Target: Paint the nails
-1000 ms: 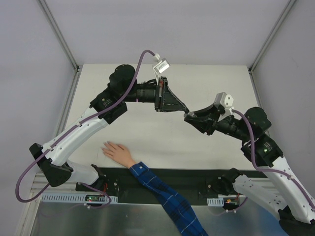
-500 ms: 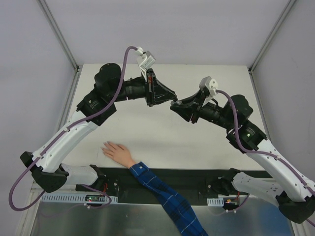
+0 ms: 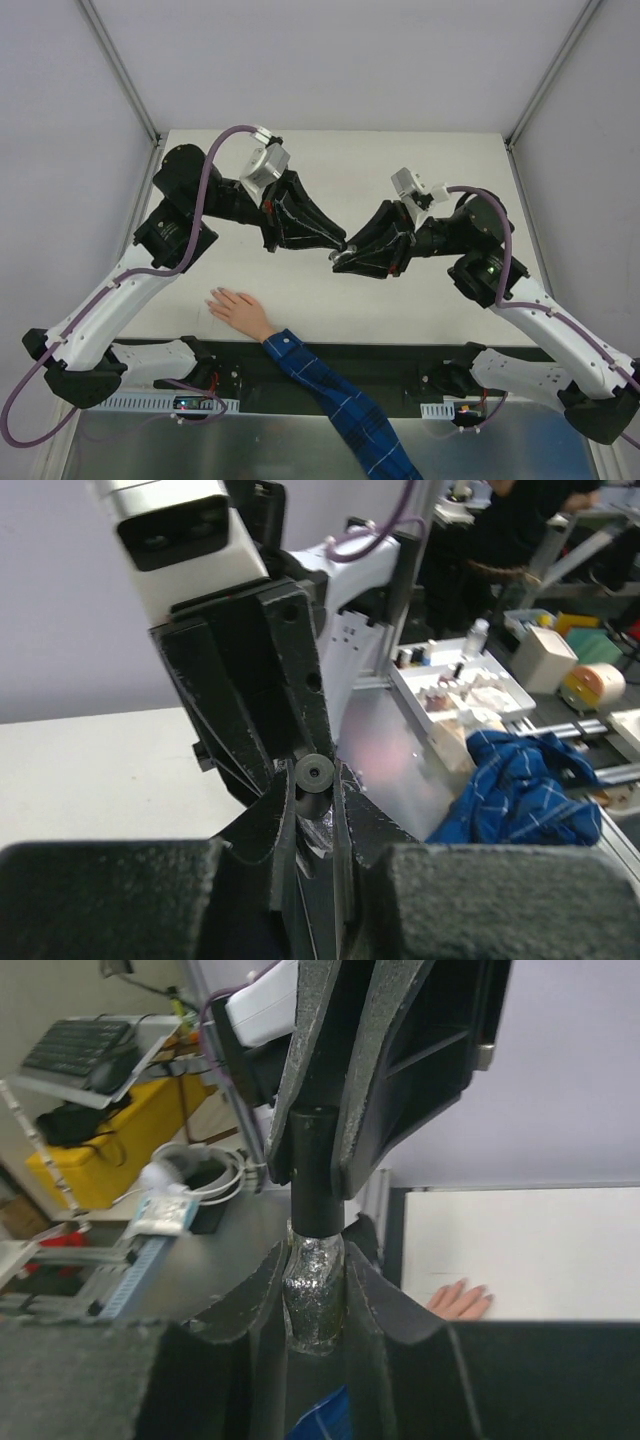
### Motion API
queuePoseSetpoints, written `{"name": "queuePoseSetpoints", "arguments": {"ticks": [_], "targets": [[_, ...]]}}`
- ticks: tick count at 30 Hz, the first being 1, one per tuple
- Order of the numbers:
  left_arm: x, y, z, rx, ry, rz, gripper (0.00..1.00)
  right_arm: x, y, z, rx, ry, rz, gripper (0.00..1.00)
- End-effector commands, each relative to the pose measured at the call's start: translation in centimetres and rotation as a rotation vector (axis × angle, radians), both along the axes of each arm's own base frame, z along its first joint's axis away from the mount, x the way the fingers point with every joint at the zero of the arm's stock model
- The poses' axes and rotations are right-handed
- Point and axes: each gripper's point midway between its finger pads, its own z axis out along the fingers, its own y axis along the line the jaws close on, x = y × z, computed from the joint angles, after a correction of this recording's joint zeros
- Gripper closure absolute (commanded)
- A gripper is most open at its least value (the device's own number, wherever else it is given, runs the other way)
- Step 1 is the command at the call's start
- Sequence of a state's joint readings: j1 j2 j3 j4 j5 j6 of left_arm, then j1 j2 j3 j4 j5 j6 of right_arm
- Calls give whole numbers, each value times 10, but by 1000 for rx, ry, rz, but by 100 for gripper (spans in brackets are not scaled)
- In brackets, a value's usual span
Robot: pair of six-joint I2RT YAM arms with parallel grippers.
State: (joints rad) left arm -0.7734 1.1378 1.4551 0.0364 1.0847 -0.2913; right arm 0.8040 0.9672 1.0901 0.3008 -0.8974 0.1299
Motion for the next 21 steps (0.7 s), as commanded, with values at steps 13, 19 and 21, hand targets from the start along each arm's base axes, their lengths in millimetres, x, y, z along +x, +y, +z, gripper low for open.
{"name": "queuePoseSetpoints", "arguments": {"ticks": [13,19,21], "targets": [[36,35,-23,152,316,97,34,33,-12,57,127,-213,-232,100],[63,43,-6,57,290,355,30,61,-14,40,36,-246,-385,100],[79,46,-4,22,293,479,27,80,-19,40,31,-253,-501,100]]}}
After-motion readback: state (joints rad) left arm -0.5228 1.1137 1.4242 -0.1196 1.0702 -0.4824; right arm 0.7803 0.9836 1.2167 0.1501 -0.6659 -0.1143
